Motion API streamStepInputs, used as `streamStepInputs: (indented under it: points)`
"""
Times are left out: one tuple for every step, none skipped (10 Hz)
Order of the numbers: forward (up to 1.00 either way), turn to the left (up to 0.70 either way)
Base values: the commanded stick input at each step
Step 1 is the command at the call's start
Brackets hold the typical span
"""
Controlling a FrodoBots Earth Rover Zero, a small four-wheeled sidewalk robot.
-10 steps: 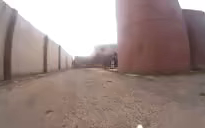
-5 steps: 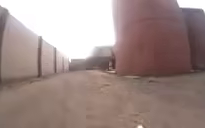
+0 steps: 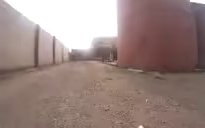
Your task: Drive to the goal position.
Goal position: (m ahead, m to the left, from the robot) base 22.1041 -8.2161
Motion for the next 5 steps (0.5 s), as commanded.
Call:
streamStepInputs:
  points:
    - [0.7,0.0]
    - [0.7,0.0]
    - [0.7,0.0]
    - [0.7,0.0]
    - [0.7,0.0]
